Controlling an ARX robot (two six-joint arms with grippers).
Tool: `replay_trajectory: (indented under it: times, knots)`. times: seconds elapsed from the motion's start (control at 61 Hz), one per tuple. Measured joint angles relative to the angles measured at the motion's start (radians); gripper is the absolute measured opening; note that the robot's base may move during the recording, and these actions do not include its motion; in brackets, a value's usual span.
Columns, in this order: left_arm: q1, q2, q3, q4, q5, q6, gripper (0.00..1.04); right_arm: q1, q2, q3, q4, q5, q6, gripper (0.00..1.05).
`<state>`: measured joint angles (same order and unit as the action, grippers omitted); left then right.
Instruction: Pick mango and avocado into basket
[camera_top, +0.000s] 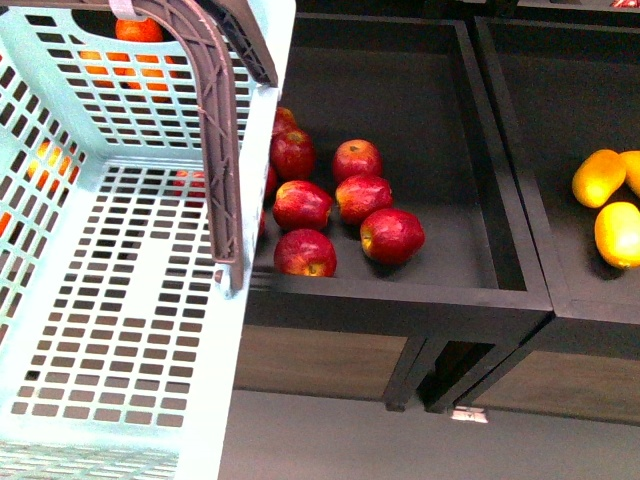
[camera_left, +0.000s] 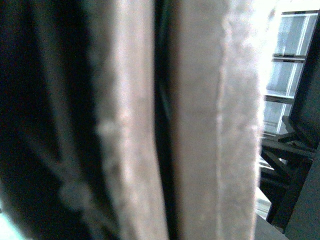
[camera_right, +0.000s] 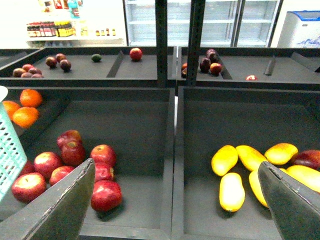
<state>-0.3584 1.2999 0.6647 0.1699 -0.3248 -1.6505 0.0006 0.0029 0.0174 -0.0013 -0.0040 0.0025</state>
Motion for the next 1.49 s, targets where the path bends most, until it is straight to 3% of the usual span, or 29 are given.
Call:
replay_trajectory:
  times: [0.066,0.131,0.279,0.541,0.738,1.033,1.394,1.427,1.492]
  knots:
    - [0.001,0.007,0.0,0.019,0.06,0.05,0.27,0.0,0.0,0.0,0.0,0.0,0.0,0.96]
    - [0.004,0.051,0.025,0.056,0.16,0.206,0.27,0.0,0.0,0.0,0.0,0.003,0.0,0.96]
    - [-0.031,0.251,0.189,0.055,0.228,0.459,0.27,0.0,0.0,0.0,0.0,0.003,0.0,0.96]
    - [-0.11,0.544,0.564,-0.074,0.375,0.552,0.27,0.0,0.0,0.0,0.0,0.003,0.0,0.96]
    - [-0.238,0.651,0.822,-0.217,0.511,0.594,0.27,0.0,0.0,0.0,0.0,0.003,0.0,0.96]
    - [-0.346,0.651,0.876,-0.304,0.524,0.685,0.27,0.0,0.0,0.0,0.0,0.003,0.0,0.96]
    - [-0.352,0.651,0.876,-0.307,0.509,0.712,0.27,0.0,0.0,0.0,0.0,0.003,0.0,0.96]
    - [-0.352,0.651,0.876,-0.307,0.509,0.712,0.27,-0.003,0.021,0.011,-0.039,-0.002,0.015,0.96]
    - [-0.352,0.651,0.876,-0.307,0.509,0.712,0.27,-0.043,0.179,0.118,-0.292,-0.042,0.12,0.96]
